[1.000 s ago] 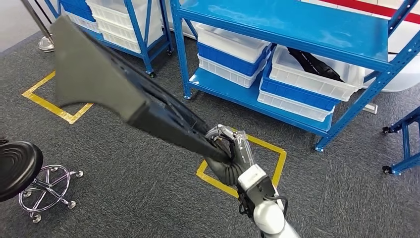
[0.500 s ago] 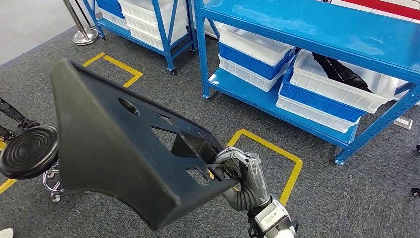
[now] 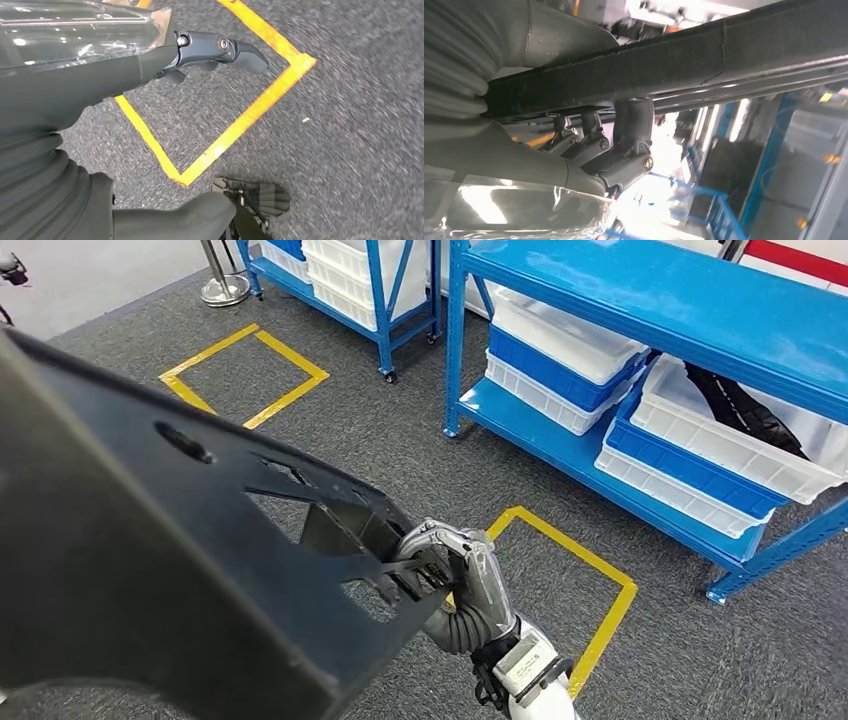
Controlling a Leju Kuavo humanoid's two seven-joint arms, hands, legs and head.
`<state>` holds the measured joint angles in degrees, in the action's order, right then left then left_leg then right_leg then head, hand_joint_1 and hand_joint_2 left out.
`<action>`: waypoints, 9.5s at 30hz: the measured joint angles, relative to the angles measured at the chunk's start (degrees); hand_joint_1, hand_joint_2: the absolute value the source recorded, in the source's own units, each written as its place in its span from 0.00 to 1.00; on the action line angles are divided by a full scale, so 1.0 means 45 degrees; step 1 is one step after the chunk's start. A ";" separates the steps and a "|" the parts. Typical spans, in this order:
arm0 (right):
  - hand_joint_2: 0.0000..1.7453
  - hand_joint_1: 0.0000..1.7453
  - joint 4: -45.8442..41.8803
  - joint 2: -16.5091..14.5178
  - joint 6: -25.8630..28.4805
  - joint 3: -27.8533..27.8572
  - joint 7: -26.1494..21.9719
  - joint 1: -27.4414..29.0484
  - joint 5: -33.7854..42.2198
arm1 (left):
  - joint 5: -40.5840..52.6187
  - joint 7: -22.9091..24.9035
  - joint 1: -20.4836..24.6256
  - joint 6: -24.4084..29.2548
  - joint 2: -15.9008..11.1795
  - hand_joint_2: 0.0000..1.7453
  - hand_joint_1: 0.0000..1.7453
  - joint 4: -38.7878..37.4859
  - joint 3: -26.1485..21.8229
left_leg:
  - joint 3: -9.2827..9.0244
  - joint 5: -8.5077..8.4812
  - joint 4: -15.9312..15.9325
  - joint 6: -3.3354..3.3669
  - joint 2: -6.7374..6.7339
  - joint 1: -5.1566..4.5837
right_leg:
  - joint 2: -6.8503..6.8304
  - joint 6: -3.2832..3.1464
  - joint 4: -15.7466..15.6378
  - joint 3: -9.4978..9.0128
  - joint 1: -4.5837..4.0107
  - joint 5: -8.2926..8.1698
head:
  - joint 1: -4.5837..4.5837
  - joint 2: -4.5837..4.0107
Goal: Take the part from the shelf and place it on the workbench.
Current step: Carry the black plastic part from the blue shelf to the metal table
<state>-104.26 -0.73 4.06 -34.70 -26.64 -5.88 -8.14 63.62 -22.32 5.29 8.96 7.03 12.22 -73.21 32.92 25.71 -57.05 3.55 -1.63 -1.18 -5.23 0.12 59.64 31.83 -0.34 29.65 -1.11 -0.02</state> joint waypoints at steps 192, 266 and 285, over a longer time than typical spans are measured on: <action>1.00 1.00 -0.2048 0.1425 0.0678 0.1712 -0.0642 0.3404 0.0441 | 0.1102 -0.0900 -0.0322 -0.1331 -0.1523 1.00 0.00 -0.0027 0.0303 | 0.0000 -0.0228 0.0183 -0.0146 0.1323 0.0329 | 0.1283 0.0458 0.1600 0.0929 0.0354 0.0337 | 0.0191 0.0000; 1.00 1.00 -0.1860 0.1660 0.1285 0.1638 -0.0678 0.3406 0.0792 | 0.1468 -0.1143 -0.0314 -0.1870 -0.1657 1.00 0.00 -0.0137 0.0346 | 0.1788 0.1702 -0.3659 -0.0915 0.0451 0.0459 | 0.1076 -0.0122 -0.0444 -0.0110 0.0362 -0.0448 | 0.0074 0.0000; 1.00 1.00 -0.1858 0.1682 0.1325 0.1631 -0.0460 0.3548 0.0432 | 0.1500 -0.1223 -0.0308 -0.2165 -0.1650 1.00 0.00 -0.0142 0.0346 | -0.0122 0.0067 0.0096 -0.0226 0.0516 0.0287 | 0.1098 0.0497 0.0855 0.0718 0.0265 0.0004 | 0.0213 0.0000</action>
<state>-112.62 6.84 10.02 -27.36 -28.71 10.09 -6.19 70.37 -27.82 3.90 -0.78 -0.40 11.58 -71.65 32.37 26.00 -56.62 2.54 0.69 0.11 -0.29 2.35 63.49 35.06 0.85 29.67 -0.15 -0.02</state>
